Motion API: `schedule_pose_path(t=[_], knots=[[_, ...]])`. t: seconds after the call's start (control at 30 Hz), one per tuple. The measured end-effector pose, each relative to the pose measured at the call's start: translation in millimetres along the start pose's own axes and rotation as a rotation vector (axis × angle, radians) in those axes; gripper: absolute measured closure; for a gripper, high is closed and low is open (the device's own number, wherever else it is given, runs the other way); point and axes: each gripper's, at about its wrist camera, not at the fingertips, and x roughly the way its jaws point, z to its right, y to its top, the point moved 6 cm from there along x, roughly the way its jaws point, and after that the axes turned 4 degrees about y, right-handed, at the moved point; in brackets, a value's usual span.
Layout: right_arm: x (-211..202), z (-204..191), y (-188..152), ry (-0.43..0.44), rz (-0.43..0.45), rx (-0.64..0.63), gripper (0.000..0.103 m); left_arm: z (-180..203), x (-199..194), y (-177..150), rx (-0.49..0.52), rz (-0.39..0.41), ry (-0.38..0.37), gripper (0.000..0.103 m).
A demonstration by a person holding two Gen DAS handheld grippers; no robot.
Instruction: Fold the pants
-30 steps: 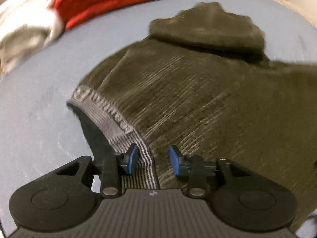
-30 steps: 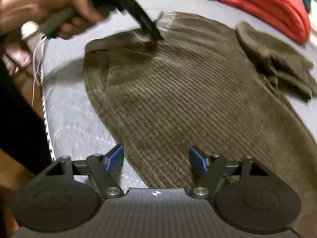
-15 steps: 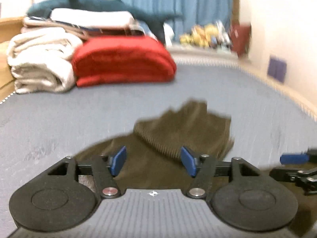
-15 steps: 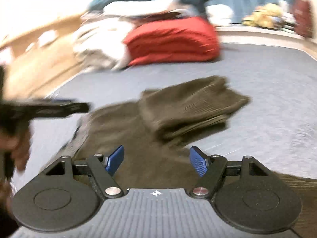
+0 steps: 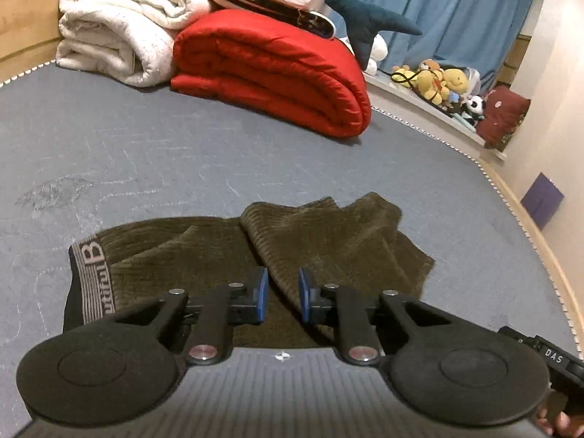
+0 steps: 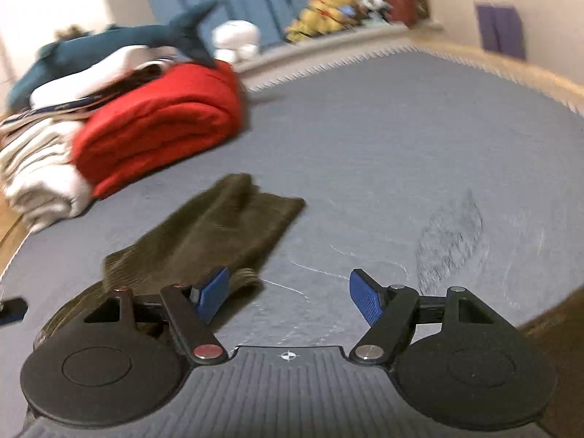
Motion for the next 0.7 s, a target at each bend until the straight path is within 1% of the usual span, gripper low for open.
schedule_pose_path(t=[0.03, 0.13, 0.17, 0.27, 0.37, 0.43, 0.53, 0.6, 0.7], knots=[[10, 5, -1, 0.019, -0.02, 0.034, 0.032, 1, 7, 0, 0.004, 0.001, 0.006, 0.083], [40, 9, -9, 0.081, -0.087, 0.123, 0.05, 2, 29, 0, -0.009, -0.015, 0.025, 0.083], [49, 8, -11, 0.099, -0.103, 0.148, 0.052, 2, 35, -1, -0.013, -0.024, 0.032, 0.083], [79, 9, -13, 0.129, -0.118, 0.251, 0.052, 1, 49, -2, -0.05, -0.055, 0.033, 0.083], [107, 15, -7, 0.15, -0.118, 0.334, 0.052, 1, 52, 0, -0.078, -0.073, 0.019, 0.083], [132, 20, 0, 0.16, -0.117, 0.399, 0.052, 1, 49, 5, -0.09, -0.068, 0.012, 0.083], [177, 26, 8, 0.215, -0.164, 0.522, 0.052, -2, 42, 13, -0.089, -0.041, 0.02, 0.083], [199, 20, 17, 0.239, -0.163, 0.523, 0.052, -4, 41, 16, -0.066, -0.023, 0.036, 0.083], [227, 11, 34, 0.232, -0.147, 0.533, 0.054, -8, 42, 17, -0.061, -0.013, 0.059, 0.083]])
